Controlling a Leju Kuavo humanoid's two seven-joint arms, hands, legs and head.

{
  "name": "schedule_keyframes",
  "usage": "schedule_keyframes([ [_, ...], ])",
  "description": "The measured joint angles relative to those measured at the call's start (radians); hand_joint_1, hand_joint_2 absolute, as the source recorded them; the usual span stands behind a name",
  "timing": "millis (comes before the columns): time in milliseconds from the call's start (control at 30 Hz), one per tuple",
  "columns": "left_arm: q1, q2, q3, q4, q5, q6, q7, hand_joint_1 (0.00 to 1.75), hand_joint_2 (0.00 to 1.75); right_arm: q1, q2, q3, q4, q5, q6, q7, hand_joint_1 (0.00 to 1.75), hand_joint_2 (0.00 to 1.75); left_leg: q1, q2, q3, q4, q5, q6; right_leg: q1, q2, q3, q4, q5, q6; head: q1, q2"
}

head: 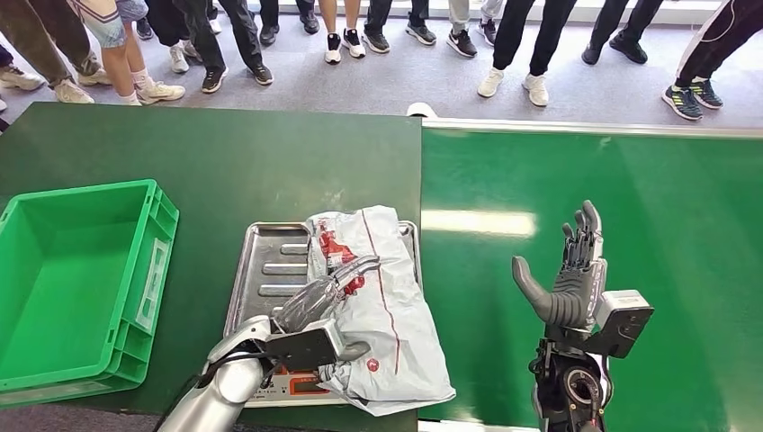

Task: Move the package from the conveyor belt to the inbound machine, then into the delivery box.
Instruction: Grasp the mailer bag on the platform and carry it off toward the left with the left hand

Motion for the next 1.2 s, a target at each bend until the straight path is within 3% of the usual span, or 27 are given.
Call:
schedule_keyframes([
  [467, -0.079, -0.019, -0.069, 0.144, -0.2, 0.09, 0.222, 0.0, 1.75, 0.023, 0.03, -0.037, -0.034, 0.028, 0.023, 0.025, 0.0, 1.75, 0.0, 0.0, 0.007, -0.001, 0.0, 0.0, 0.0, 0.0, 0.008, -0.001, 0.001, 0.0, 0.0, 0.0],
  [500, -0.081, -0.021, -0.07, 0.147, -0.204, 0.089, 0.228, 0.19, 1.75, 0.024, 0.031, -0.038, -0.034, 0.028, 0.024, 0.025, 0.0, 1.75, 0.0, 0.0, 0.008, -0.001, 0.001, 0.0, 0.0, 0.0, 0.009, -0.001, 0.001, 0.0, 0.0, 0.0],
  [600, -0.083, -0.026, -0.073, 0.156, -0.207, 0.079, 0.228, 1.43, 1.75, 0.024, 0.034, -0.042, -0.035, 0.028, 0.024, 0.025, 0.0, 1.75, 0.0, 0.0, 0.009, -0.001, 0.003, 0.0, 0.0, 0.0, 0.01, -0.001, 0.002, 0.0, 0.0, 0.0],
  [633, -0.083, -0.026, -0.074, 0.158, -0.206, 0.073, 0.223, 1.66, 1.75, 0.025, 0.034, -0.043, -0.036, 0.029, 0.024, 0.025, 0.0, 1.75, 0.0, 0.0, 0.009, -0.001, 0.004, 0.0, 0.0, 0.0, 0.011, -0.001, 0.003, 0.0, 0.0, 0.0],
  [767, -0.079, -0.027, -0.076, 0.161, -0.202, 0.062, 0.199, 1.75, 1.75, 0.026, 0.036, -0.044, -0.036, 0.029, 0.024, 0.025, 0.0, 1.75, 0.0, 0.0, 0.009, -0.001, 0.005, 0.001, 0.0, 0.0, 0.011, -0.001, 0.005, 0.001, 0.0, 0.0],
  [1200, -0.072, -0.024, -0.076, 0.133, -0.155, 0.044, 0.101, 1.75, 1.75, 0.027, 0.036, -0.042, -0.035, 0.02, 0.025, 0.028, 0.0, 1.75, 0.0, -0.001, 0.006, -0.001, 0.006, 0.001, 0.0, -0.001, 0.008, 0.0, 0.006, 0.001, 0.0, 0.0],
])
